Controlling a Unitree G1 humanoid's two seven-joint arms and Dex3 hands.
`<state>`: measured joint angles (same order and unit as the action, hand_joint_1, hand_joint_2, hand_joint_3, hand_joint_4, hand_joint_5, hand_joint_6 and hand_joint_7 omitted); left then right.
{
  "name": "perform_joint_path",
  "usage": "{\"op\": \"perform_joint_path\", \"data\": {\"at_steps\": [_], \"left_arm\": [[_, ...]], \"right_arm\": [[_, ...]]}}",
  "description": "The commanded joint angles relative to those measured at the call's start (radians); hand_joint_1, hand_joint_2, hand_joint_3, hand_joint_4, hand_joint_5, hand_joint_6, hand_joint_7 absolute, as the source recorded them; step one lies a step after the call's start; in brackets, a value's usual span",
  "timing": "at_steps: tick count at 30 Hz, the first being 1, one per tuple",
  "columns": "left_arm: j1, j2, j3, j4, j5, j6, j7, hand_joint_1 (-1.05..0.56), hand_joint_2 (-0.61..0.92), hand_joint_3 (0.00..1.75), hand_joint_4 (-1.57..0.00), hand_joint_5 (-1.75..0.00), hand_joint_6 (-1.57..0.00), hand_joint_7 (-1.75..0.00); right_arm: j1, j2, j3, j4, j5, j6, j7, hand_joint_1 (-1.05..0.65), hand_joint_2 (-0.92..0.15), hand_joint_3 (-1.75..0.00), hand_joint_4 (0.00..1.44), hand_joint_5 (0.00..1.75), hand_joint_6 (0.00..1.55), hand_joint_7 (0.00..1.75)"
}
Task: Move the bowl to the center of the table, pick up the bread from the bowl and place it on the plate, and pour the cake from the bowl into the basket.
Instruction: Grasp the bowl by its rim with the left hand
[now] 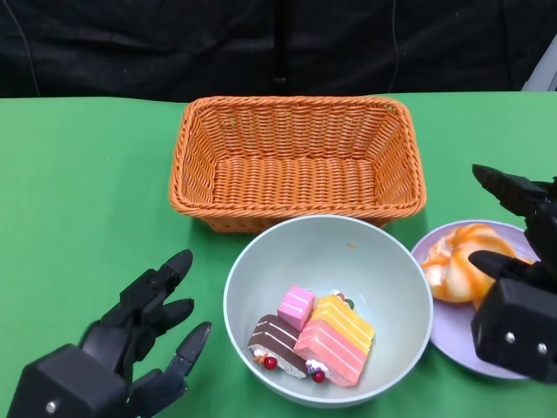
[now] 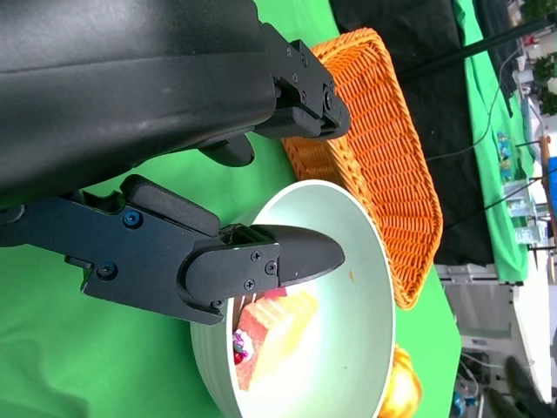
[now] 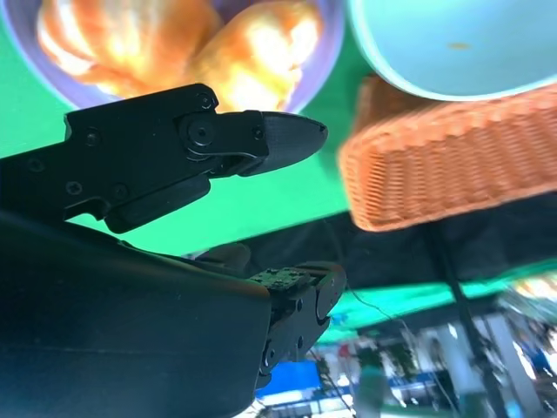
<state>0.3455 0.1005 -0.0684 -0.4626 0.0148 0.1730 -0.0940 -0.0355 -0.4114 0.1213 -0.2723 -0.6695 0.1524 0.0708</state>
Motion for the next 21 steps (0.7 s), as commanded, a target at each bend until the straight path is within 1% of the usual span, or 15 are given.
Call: {"op": "perform_joint_path", "data": {"at_steps": [1, 4, 6, 9, 11, 12, 14, 15, 18, 21], "left_arm": [[0.005, 0.037, 0.0, 0.012, 0.058, -0.084, 0.003, -0.58, 0.92, 0.48, -0.13, -0.62, -0.33, -0.02], [-0.009, 0.074, 0.005, 0.055, 0.1, -0.2, -0.007, -0.57, 0.92, 0.45, -0.12, -0.65, -0.33, -0.02], [-0.02, 0.109, 0.01, 0.076, 0.127, -0.268, -0.018, -0.57, 0.92, 0.45, -0.1, -0.67, -0.33, -0.01], [-0.035, 0.156, 0.018, 0.095, 0.158, -0.341, -0.034, -0.58, 0.92, 0.42, -0.08, -0.69, -0.34, -0.02], [-0.041, 0.17, 0.022, 0.102, 0.165, -0.366, -0.04, -0.58, 0.92, 0.41, -0.08, -0.71, -0.34, -0.02], [-0.061, 0.207, 0.031, 0.117, 0.185, -0.423, -0.048, -0.58, 0.92, 0.4, -0.08, -0.71, -0.34, -0.02], [-0.11, 0.285, 0.048, 0.166, 0.236, -0.56, -0.059, -0.5, 0.92, 0.31, -0.03, -0.74, -0.34, -0.01], [-0.135, 0.32, 0.055, 0.194, 0.265, -0.621, -0.058, -0.48, 0.92, 0.27, -0.01, -0.74, -0.34, -0.01], [-0.192, 0.377, 0.057, 0.257, 0.319, -0.731, -0.055, -0.45, 0.91, 0.15, 0.0, -0.76, -0.38, -0.03], [-0.24, 0.403, 0.05, 0.306, 0.375, -0.817, -0.037, -0.42, 0.89, 0.07, -0.01, -0.79, -0.42, -0.04]], "right_arm": [[0.049, 0.015, -0.035, -0.072, 0.032, -0.018, -0.015, -0.54, -0.92, -0.4, 0.0, 0.67, 0.27, 0.03], [0.098, 0.04, -0.048, -0.149, 0.053, -0.02, -0.009, -0.53, -0.92, -0.4, 0.0, 0.73, 0.27, 0.03], [0.131, 0.059, -0.062, -0.195, 0.087, -0.029, -0.007, -0.51, -0.92, -0.38, 0.0, 0.81, 0.28, 0.04], [0.173, 0.08, -0.083, -0.241, 0.138, -0.063, -0.014, -0.47, -0.92, -0.31, 0.0, 0.95, 0.31, 0.06], [0.187, 0.088, -0.092, -0.252, 0.155, -0.078, -0.014, -0.45, -0.92, -0.29, 0.0, 1.0, 0.32, 0.07], [0.207, 0.094, -0.097, -0.272, 0.167, -0.097, -0.017, -0.45, -0.92, -0.29, 0.0, 1.01, 0.32, 0.07], [0.253, 0.112, -0.107, -0.315, 0.195, -0.131, -0.023, -0.43, -0.92, -0.27, 0.0, 1.06, 0.35, 0.09], [0.274, 0.121, -0.111, -0.334, 0.206, -0.144, -0.024, -0.42, -0.92, -0.27, 0.01, 1.08, 0.35, 0.1], [0.327, 0.134, -0.121, -0.365, 0.228, -0.192, -0.026, -0.41, -0.92, -0.27, 0.01, 1.09, 0.35, 0.1], [0.366, 0.143, -0.128, -0.375, 0.256, -0.244, -0.026, -0.39, -0.92, -0.26, 0.0, 1.12, 0.33, 0.11]]}}
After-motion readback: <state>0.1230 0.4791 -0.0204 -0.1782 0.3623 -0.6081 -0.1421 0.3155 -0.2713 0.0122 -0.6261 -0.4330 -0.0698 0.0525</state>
